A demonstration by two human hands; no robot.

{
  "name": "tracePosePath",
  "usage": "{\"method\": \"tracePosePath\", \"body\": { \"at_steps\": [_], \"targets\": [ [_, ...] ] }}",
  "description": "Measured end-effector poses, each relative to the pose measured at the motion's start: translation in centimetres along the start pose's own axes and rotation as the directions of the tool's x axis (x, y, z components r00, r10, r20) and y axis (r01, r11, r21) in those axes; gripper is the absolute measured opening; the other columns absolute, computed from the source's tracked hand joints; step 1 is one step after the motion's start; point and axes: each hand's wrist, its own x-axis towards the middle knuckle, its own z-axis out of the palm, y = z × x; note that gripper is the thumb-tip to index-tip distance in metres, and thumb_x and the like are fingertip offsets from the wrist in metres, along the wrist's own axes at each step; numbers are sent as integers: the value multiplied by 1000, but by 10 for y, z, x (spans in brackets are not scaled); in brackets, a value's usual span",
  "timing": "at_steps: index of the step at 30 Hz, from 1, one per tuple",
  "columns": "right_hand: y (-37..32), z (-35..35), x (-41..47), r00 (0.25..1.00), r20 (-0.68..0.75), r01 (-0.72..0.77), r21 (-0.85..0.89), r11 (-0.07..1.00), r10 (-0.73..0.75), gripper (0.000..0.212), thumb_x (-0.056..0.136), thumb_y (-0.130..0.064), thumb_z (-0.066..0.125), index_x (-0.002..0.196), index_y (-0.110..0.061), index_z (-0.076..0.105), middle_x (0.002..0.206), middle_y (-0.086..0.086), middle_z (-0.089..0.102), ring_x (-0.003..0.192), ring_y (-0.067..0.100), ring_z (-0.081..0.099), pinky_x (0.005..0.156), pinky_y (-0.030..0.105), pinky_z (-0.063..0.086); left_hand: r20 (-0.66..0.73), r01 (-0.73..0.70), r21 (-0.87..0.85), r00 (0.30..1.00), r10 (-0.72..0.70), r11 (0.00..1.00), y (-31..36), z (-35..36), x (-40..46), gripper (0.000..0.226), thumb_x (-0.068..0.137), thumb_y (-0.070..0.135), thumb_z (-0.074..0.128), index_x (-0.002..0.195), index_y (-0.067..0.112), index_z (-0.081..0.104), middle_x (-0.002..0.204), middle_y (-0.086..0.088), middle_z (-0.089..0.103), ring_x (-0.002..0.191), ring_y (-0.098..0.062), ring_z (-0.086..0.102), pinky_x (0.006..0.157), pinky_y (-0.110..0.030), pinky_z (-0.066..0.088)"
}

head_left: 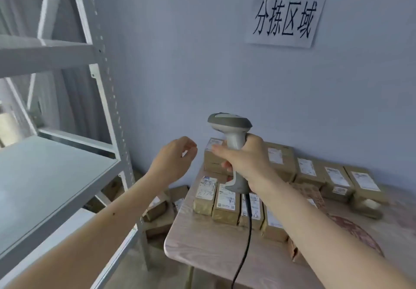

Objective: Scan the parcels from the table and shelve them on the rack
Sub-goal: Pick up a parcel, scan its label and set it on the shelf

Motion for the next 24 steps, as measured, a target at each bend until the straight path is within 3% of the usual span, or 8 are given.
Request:
{"method": "tracePosePath", "body": {
  "at_steps": [5,11,14,17,22,24],
  "targets": [
    [56,-77,-4,985,-123,-123,-34,992,118,25,79,-20,84,91,-10,64,71,0,69,51,10,65,52,25,51,154,-16,4,988,15,1000,33,87,9,23,101,26,50,118,20,63,117,4,67,112,-18,61,96,-41,50],
    [123,-173,4,952,-214,-244,-106,964,217,23,82,-20,81,92,-6,67,76,6,72,45,3,62,44,17,49,247,-62,-2,967,61,998,89,192,16,27,103,28,49,124,17,61,118,2,67,105,-15,61,86,-30,49],
    [157,-225,14,933,-258,-296,-153,943,251,22,80,-22,82,85,-5,69,68,5,71,47,7,64,46,20,51,284,-32,2,958,30,999,114,247,19,26,104,29,48,124,18,61,120,2,66,104,-15,61,89,-34,52],
    [194,-272,24,918,-262,-348,-163,923,299,23,81,-21,81,88,-5,67,75,8,71,52,10,65,41,17,46,340,-3,30,941,-7,1000,134,301,19,27,105,31,47,124,17,60,120,2,64,104,-16,61,88,-34,53],
    [251,-335,43,884,-285,-425,-159,891,370,26,80,-20,81,90,-2,67,79,15,74,59,19,69,60,36,59,386,47,65,920,-69,997,157,375,21,27,105,30,47,124,16,60,122,0,65,106,-17,61,89,-35,54],
    [269,-357,52,862,-311,-460,-146,876,401,25,80,-20,81,91,-3,66,76,12,73,58,19,69,60,37,59,413,42,78,908,-70,996,166,397,27,29,105,30,47,126,16,59,123,1,64,108,-16,61,86,-31,52]
  ]
}}
